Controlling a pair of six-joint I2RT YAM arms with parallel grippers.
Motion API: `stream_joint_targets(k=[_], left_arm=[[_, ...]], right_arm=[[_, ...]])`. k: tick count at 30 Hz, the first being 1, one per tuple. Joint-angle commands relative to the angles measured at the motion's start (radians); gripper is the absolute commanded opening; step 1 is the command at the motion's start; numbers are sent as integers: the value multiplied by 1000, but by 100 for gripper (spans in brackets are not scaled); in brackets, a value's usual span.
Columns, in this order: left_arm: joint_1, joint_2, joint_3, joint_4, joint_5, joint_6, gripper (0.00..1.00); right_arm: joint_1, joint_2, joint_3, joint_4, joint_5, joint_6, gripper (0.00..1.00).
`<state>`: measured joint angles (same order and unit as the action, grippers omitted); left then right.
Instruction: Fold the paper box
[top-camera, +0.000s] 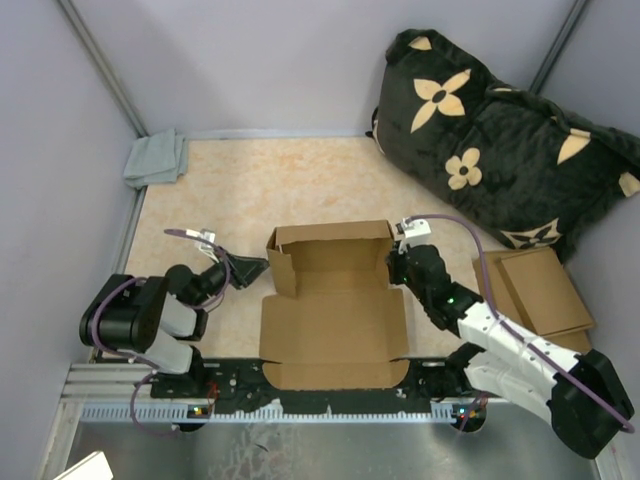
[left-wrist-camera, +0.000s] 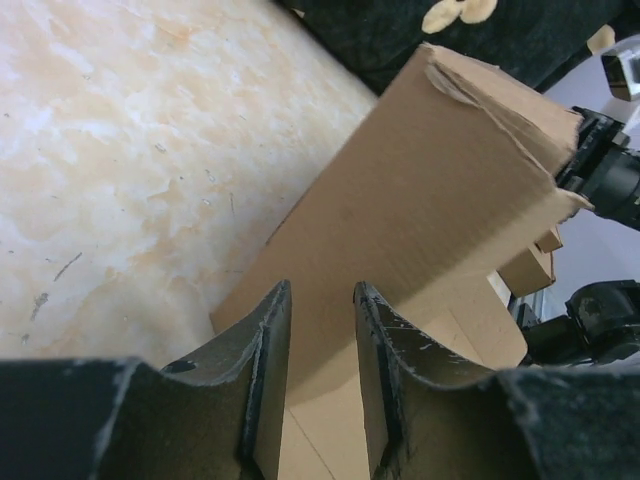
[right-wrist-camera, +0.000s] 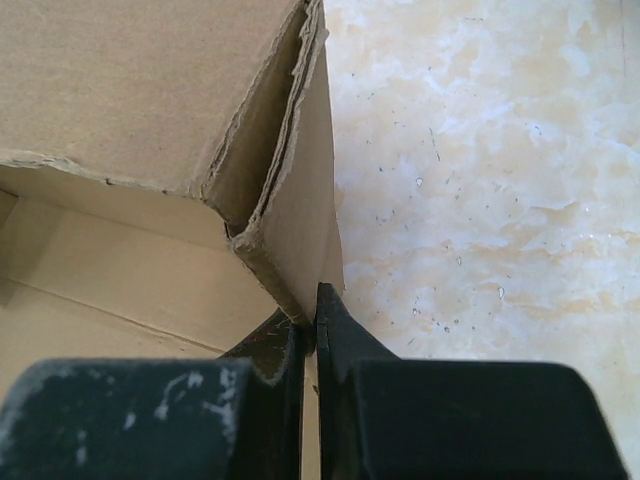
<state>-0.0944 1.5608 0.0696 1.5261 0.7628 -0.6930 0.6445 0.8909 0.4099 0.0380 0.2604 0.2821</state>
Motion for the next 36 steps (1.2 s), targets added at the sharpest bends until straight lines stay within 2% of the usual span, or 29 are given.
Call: stream_joint_targets(k=[1, 10, 21, 25, 30, 36], left_arm=[[-10, -82, -44, 241, -29, -17, 38], [-72, -221, -37, 8, -70, 93, 39], [-202, -221, 20, -90, -166, 202, 40], [-270, -304, 69, -321, -294, 306, 39], [-363, -392, 166, -645, -549, 410, 39], [-420, -394, 228, -791, -696, 448, 39]], right_arm=[[-1, 13, 46, 45, -60, 27, 0], [-1, 14, 34, 65, -66, 41, 0], [-2, 10, 32, 77, -84, 43, 0], [-2, 7, 29, 77, -92, 41, 0], [-1, 6, 20, 94, -107, 42, 0], [-1, 11, 13, 108, -111, 40, 0]])
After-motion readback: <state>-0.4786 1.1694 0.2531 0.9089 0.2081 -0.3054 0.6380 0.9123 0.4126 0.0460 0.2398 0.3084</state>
